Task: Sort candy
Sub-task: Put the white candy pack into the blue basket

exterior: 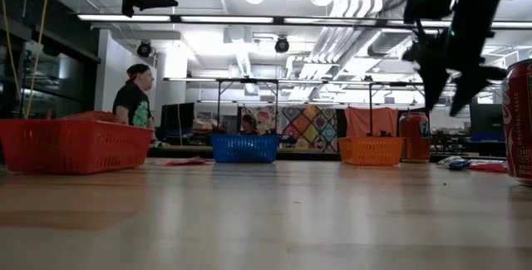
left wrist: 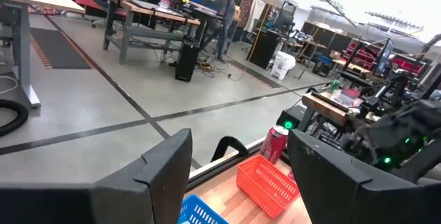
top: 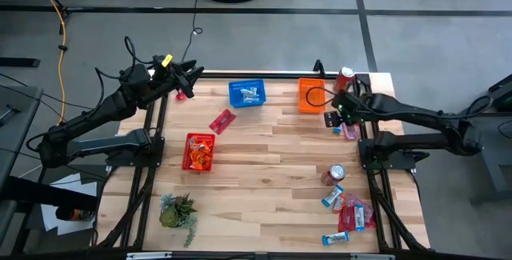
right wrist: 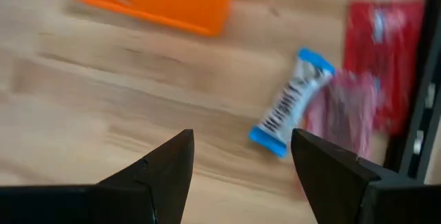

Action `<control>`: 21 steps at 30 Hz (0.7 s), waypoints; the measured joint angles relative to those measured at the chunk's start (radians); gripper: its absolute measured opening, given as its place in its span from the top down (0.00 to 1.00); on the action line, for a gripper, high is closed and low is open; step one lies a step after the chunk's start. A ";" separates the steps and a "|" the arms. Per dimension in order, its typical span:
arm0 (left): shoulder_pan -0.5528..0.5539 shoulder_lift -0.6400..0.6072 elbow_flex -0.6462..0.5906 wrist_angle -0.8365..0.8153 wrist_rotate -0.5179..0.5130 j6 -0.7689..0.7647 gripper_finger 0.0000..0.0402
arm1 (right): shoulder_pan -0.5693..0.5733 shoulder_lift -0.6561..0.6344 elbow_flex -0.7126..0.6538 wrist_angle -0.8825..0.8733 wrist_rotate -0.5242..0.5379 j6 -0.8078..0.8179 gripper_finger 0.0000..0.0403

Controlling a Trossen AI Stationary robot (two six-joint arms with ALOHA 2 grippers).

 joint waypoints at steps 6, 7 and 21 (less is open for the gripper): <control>0.000 0.000 0.000 0.000 0.000 0.000 0.44 | -0.008 0.116 -0.082 0.053 0.022 0.069 0.41; 0.000 0.000 0.000 0.000 0.000 0.000 0.44 | -0.010 0.143 -0.088 0.065 0.030 0.070 0.41; 0.000 0.000 0.000 0.000 0.000 -0.001 0.44 | -0.015 0.410 -0.092 0.166 0.092 0.073 0.55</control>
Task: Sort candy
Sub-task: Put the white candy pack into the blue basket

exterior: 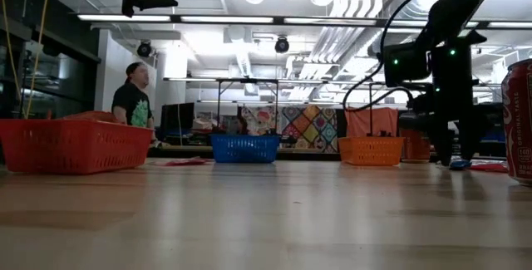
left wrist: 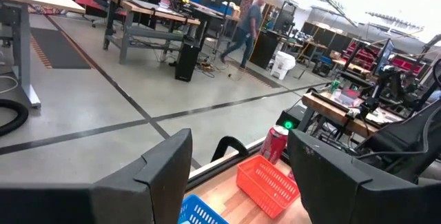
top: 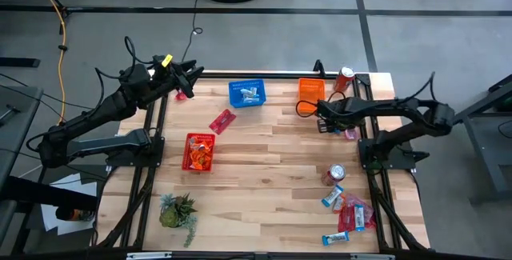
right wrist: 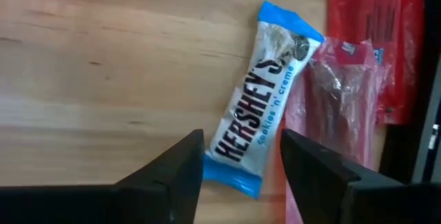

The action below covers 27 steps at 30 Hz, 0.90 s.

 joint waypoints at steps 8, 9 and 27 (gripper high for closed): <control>0.000 0.000 0.000 -0.001 0.000 0.001 0.44 | 0.005 0.058 0.004 0.030 0.007 -0.007 0.73; 0.000 0.000 0.000 -0.001 0.000 0.001 0.44 | 0.010 0.057 0.004 0.029 0.008 -0.007 0.77; 0.000 0.000 0.000 -0.001 0.000 0.017 0.44 | 0.129 -0.405 0.400 -0.301 0.265 -0.168 0.99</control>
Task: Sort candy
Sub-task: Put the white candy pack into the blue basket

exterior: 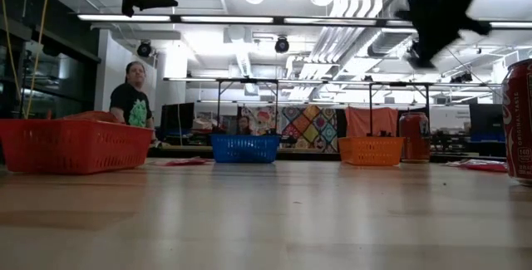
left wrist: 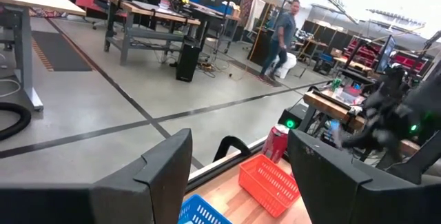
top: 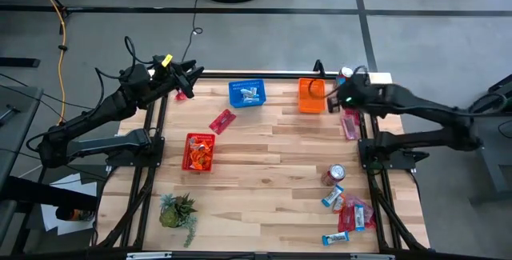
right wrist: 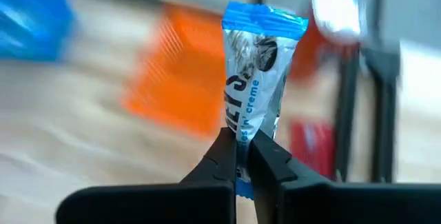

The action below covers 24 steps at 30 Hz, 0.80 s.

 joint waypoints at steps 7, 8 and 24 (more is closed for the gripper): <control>0.000 0.000 0.000 0.000 0.000 -0.007 0.44 | 0.000 -0.052 0.054 0.383 -0.110 -0.337 0.99; 0.000 0.000 0.000 0.000 0.000 -0.007 0.44 | 0.000 -0.045 0.054 0.408 -0.127 -0.358 0.99; -0.119 0.214 -0.001 0.243 0.230 0.009 0.44 | 0.075 0.360 0.053 1.273 -0.603 -0.561 0.99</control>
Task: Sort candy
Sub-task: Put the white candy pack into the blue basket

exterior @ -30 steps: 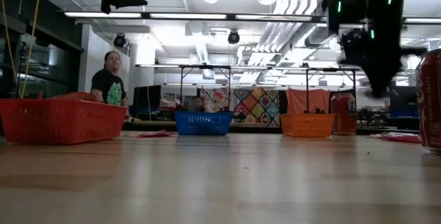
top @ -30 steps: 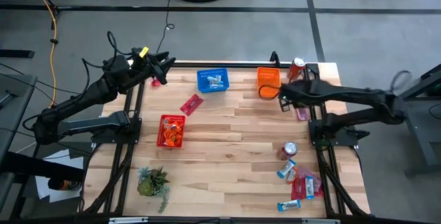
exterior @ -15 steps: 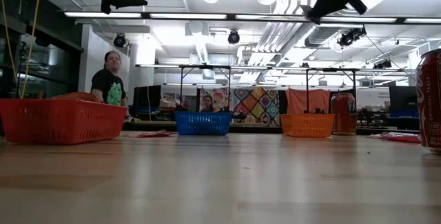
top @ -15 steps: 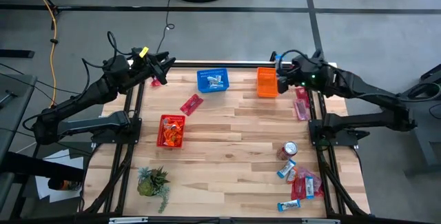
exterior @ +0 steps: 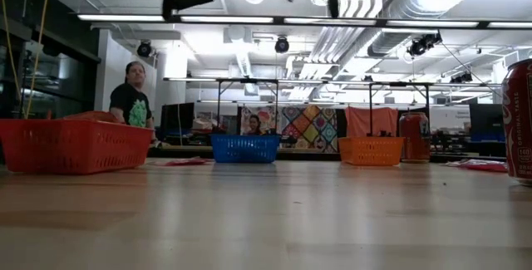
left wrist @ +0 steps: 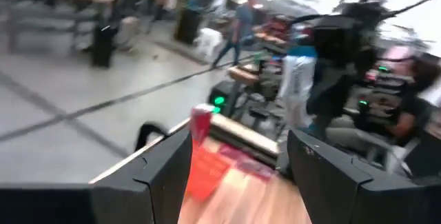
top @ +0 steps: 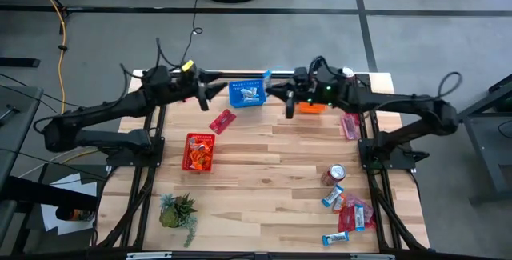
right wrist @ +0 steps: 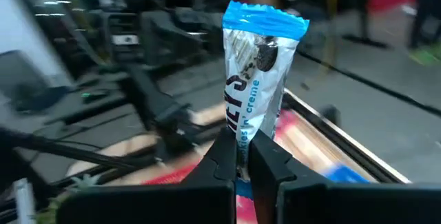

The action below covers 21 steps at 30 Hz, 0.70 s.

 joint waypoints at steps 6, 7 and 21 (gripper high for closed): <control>-0.080 0.101 0.000 0.186 0.081 0.069 0.44 | 0.029 0.106 0.000 0.148 -0.025 0.005 0.98; -0.091 0.111 0.001 0.208 0.081 0.070 0.44 | 0.034 0.116 0.000 0.162 -0.032 0.010 0.98; -0.170 0.279 0.000 0.417 0.108 0.071 0.44 | 0.093 0.146 0.000 0.190 -0.032 -0.024 0.99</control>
